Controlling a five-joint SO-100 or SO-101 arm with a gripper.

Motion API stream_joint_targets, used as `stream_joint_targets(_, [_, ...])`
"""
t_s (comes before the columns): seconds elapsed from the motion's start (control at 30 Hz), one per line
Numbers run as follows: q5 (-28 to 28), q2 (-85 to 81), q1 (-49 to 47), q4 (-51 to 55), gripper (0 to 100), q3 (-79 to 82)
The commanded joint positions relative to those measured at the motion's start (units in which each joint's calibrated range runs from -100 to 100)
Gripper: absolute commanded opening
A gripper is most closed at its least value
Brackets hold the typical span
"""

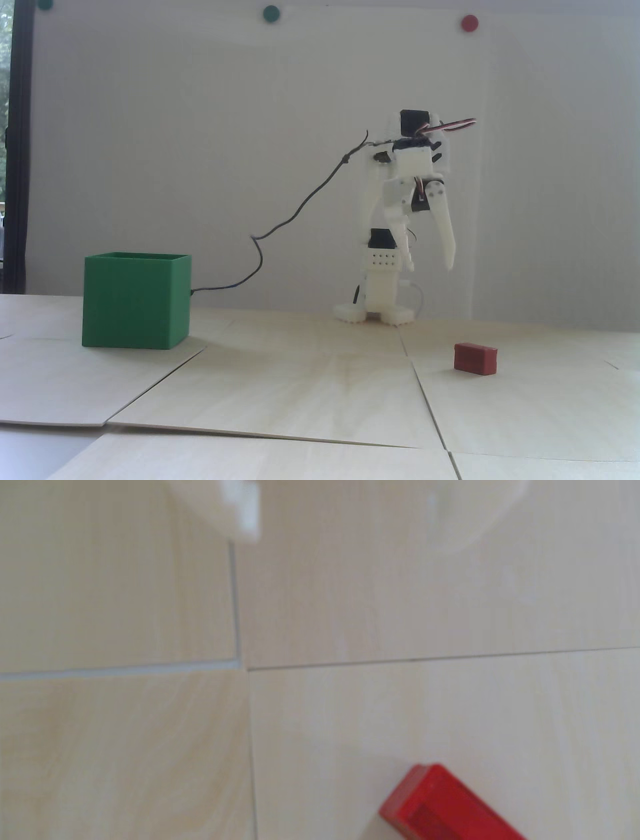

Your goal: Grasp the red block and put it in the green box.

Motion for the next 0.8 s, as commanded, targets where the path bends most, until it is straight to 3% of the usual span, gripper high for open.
stream_joint_targets(0.0, [3.46, 4.57, -0.82, 4.85, 18, -14.13])
stream_joint_targets(0.37, [5.29, 29.44, -0.41, 17.33, 18, -48.2])
stream_joint_targets(0.6, [10.75, 35.12, -0.49, 23.65, 18, -57.16])
stream_joint_targets(0.77, [11.38, 36.78, -0.17, 23.74, 18, -59.64])
